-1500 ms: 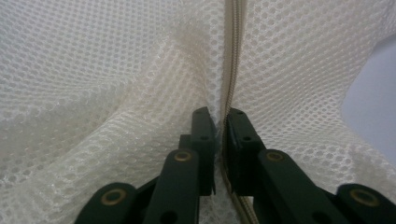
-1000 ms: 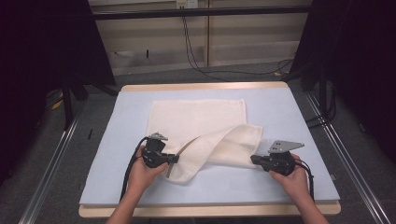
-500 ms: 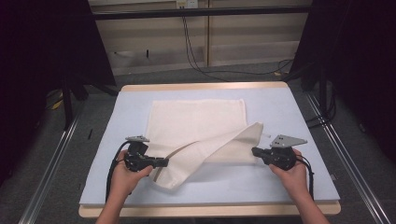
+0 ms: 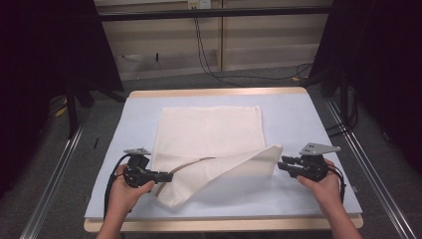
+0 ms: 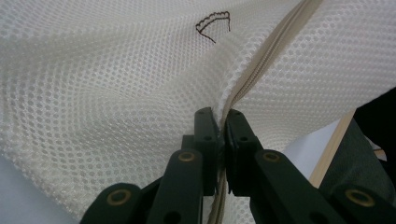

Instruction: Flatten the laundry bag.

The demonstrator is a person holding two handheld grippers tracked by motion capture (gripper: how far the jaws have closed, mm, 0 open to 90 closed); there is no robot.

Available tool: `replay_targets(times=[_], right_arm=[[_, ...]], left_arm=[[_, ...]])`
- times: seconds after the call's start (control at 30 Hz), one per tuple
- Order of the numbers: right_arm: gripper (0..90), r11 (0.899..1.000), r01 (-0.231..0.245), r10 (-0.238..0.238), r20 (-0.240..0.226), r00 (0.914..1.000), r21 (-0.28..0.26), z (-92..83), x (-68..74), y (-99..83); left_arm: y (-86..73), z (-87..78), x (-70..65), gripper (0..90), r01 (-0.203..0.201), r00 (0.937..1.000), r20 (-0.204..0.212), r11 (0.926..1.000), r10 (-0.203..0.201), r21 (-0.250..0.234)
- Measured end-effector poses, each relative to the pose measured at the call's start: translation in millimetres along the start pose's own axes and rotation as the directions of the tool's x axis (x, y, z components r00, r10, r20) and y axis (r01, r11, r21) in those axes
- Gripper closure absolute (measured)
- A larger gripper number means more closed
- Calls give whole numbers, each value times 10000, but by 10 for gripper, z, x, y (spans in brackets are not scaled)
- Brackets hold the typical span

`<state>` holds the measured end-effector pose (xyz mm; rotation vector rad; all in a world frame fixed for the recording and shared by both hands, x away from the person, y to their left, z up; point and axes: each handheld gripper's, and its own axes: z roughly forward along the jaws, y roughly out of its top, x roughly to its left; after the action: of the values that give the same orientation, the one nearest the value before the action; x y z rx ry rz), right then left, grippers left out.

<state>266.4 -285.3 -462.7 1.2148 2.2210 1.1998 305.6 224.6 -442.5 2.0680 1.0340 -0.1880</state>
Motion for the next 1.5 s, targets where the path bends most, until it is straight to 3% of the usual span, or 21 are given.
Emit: replay_targets(times=[0.07,0.2,0.3,0.37,0.5,0.57,0.6,0.7,0.73,0.83,1.07,1.2,1.27,1.5], right_arm=[[666,9996,-237,240,174,9996,-136,-16,-36,1],[573,9983,-491,499,247,9984,-323,44,-49,42],[539,9977,-562,559,-81,9984,-390,148,-23,86],[502,9991,-378,371,-363,9987,-189,241,31,108],[472,9946,431,-408,-263,9988,945,438,156,91],[495,9862,586,-574,-121,9983,1550,497,213,71],[541,9871,671,-682,23,9977,1453,501,238,71],[735,9828,758,-737,-188,9971,1684,505,280,107],[801,9825,984,-945,-318,9950,1580,517,274,115],[871,9835,884,-863,-195,9961,1576,529,255,146],[883,9947,481,-548,738,9958,905,525,96,204],[885,9965,461,-553,1356,9892,701,518,-9,229],[885,9941,718,-855,1791,9801,816,512,-40,211],[884,9966,624,-736,2388,9683,541,411,-174,165]], left_arm=[[-3,-7,-7,850,-10,10000,-31,10000,10,23],[-4,-10,-27,850,-121,9998,-145,9999,123,99],[-8,-7,-25,851,-94,9999,-118,9999,96,137],[-10,-6,-24,850,-129,9999,-108,9997,131,187],[-15,8,-27,850,-186,9996,-184,9994,191,278],[-19,26,-31,850,-142,9997,-193,9994,149,317],[-16,32,-28,850,-213,9995,-202,9989,222,426],[-3,49,-27,850,-250,9994,-218,9984,262,511],[0,52,-33,850,-202,9995,-226,9986,213,482],[15,52,-33,850,-198,9995,-232,9987,209,479],[97,157,-36,850,-421,9988,-224,9973,435,598],[129,218,-60,850,-553,9982,-187,9965,566,627],[146,306,-109,850,-759,9968,-195,9941,777,779],[184,465,-170,845,-1112,9935,-133,9870,1135,1161]])
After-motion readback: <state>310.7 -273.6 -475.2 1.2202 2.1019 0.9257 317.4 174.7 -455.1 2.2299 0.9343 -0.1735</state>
